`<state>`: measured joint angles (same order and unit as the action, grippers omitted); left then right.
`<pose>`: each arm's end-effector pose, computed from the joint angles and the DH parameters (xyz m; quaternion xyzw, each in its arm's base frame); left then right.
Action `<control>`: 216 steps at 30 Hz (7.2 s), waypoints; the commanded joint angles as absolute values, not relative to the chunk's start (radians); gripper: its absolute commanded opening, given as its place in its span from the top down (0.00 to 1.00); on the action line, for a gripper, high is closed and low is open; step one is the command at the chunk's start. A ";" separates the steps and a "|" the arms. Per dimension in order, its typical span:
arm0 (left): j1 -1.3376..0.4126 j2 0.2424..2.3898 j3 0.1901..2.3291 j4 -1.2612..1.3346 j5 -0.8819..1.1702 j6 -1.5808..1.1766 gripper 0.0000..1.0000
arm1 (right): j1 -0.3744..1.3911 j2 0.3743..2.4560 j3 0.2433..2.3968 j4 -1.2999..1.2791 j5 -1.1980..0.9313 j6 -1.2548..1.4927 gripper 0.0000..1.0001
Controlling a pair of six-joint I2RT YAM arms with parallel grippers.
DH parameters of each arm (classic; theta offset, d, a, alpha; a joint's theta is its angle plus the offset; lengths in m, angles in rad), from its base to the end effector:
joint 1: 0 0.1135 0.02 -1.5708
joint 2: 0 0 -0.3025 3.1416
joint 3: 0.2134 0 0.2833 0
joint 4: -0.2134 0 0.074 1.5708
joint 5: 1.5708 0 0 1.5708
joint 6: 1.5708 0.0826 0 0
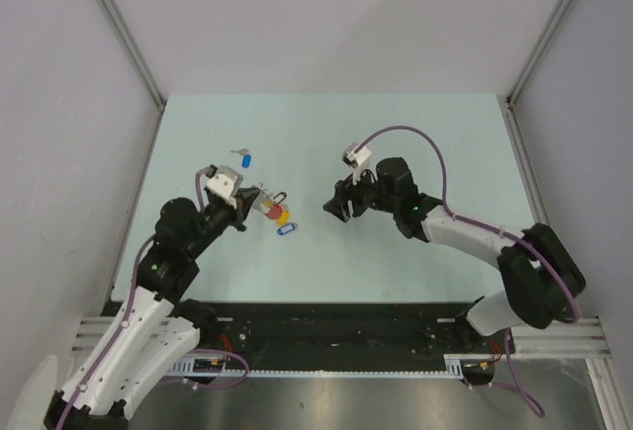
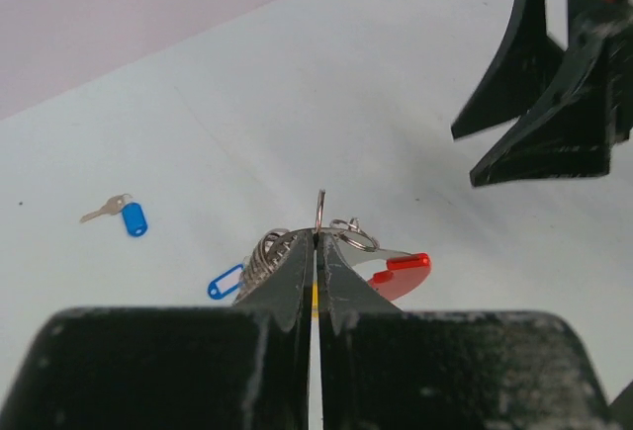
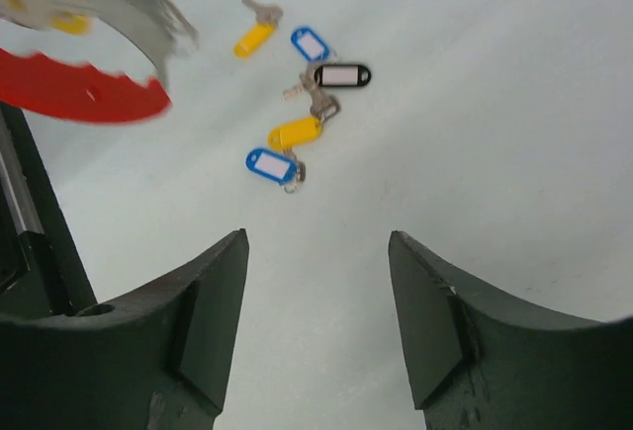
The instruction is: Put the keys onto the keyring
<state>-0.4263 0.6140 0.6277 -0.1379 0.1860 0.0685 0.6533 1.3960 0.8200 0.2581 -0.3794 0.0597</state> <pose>0.1783 -0.0978 0.3323 0.2424 0.7086 -0.1858 0.6361 0.2795 0.2525 0.2638 -0.3384 0.7285 0.3441 0.4862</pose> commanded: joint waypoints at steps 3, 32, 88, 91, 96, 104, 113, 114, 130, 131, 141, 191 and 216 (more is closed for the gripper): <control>-0.402 0.500 0.589 -0.161 0.109 0.067 1.00 | 0.707 1.607 0.887 0.345 -0.341 0.213 0.42; -0.402 0.431 0.566 -0.158 0.081 0.081 0.99 | 0.769 2.071 1.161 0.342 -0.431 0.437 0.70; -0.402 0.408 0.560 -0.149 0.098 0.080 1.00 | 0.782 1.554 0.398 1.207 -0.140 0.175 1.00; -0.402 0.411 0.558 -0.146 0.097 0.080 1.00 | 0.772 1.644 0.364 1.331 -0.150 0.192 1.00; -0.402 0.420 0.557 -0.146 0.103 0.080 0.99 | 0.756 1.804 0.334 1.512 -0.161 0.232 1.00; -0.402 0.422 0.558 -0.143 0.106 0.081 1.00 | 0.788 1.841 0.247 1.525 -0.097 0.226 1.00; -0.402 0.422 0.558 -0.137 0.110 0.081 0.99 | 0.828 1.807 0.158 1.490 -0.025 0.229 0.79; -0.403 0.420 0.557 -0.138 0.112 0.081 1.00 | 0.831 1.789 0.153 1.471 -0.014 0.230 0.76; -0.403 0.399 0.563 -0.149 0.115 0.081 1.00 | 0.824 1.328 0.534 0.194 -0.032 0.179 0.56; -0.403 0.397 0.563 -0.149 0.115 0.080 1.00 | 0.810 1.333 0.579 0.154 -0.057 0.178 0.56; -0.405 0.388 0.565 -0.153 0.127 0.080 1.00 | 0.643 1.486 0.862 -0.265 -0.405 0.055 0.56; -0.405 0.394 0.565 -0.156 0.149 0.086 1.00 | 0.600 1.864 1.066 -0.373 -0.655 -0.132 0.90; -0.439 0.416 0.575 -0.115 0.379 0.101 1.00 | 0.707 1.234 0.839 -0.108 -0.276 -0.130 1.00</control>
<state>-0.4248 0.4126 0.5545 -0.1894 0.2905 0.0807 0.6983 1.3750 0.9176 -0.2726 -0.3378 -0.1326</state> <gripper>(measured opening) 0.008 0.009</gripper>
